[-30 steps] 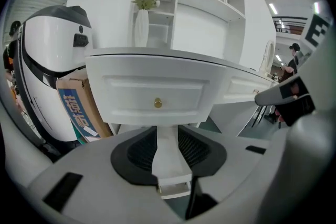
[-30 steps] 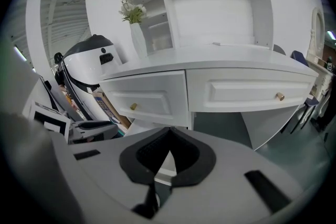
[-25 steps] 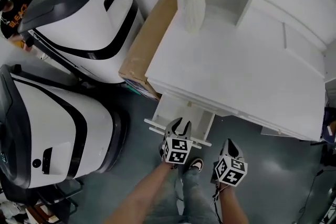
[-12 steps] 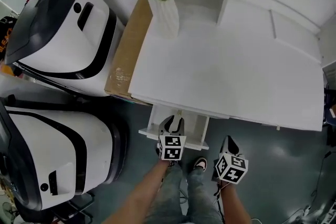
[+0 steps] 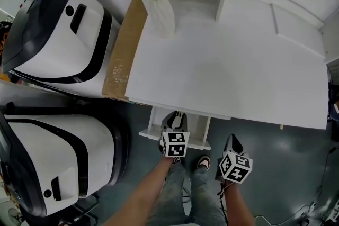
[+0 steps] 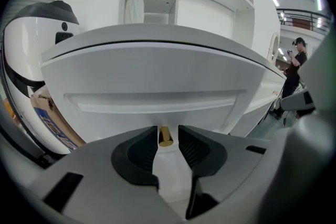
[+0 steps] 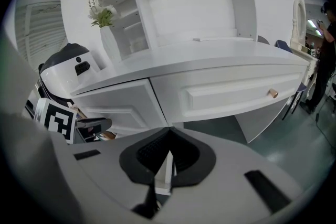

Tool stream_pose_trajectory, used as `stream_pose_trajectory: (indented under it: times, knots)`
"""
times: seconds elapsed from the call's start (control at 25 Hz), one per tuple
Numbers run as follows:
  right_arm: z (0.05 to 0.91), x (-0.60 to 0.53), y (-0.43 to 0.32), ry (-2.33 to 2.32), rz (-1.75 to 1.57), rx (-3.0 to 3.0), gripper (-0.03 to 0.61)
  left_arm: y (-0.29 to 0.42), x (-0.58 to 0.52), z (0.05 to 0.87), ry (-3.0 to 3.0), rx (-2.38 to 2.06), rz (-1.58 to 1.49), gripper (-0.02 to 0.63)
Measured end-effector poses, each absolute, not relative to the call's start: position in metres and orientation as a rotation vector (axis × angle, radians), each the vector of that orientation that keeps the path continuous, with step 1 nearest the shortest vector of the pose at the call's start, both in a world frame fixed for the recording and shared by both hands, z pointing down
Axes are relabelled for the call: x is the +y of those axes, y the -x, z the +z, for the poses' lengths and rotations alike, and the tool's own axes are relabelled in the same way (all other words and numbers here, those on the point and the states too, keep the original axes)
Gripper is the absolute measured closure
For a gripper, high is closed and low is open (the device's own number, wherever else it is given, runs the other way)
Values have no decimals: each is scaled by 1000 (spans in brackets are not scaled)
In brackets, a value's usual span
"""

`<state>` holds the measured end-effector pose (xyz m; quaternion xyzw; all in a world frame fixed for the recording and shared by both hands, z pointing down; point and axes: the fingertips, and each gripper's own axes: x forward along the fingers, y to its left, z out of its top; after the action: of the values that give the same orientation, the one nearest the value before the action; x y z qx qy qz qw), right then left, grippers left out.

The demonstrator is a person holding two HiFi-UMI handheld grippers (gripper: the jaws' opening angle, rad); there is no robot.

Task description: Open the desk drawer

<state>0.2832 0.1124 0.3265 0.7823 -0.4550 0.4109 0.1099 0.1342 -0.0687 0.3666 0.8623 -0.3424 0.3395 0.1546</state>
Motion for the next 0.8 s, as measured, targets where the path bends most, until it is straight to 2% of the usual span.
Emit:
stream_pose_trajectory:
  times: [0.16, 0.28, 0.8]
  knots:
    - [328, 113, -287, -2303, 1212, -1326, 571, -135, -70, 368, -2462, -1004, 984, 483]
    - [327, 111, -289, -2307, 1212, -1327, 571, -133, -73, 368, -2441, -1048, 995, 522]
    - [326, 121, -293, -2323, 1211, -1310, 571, -133, -73, 368, -2418, -1061, 992, 525]
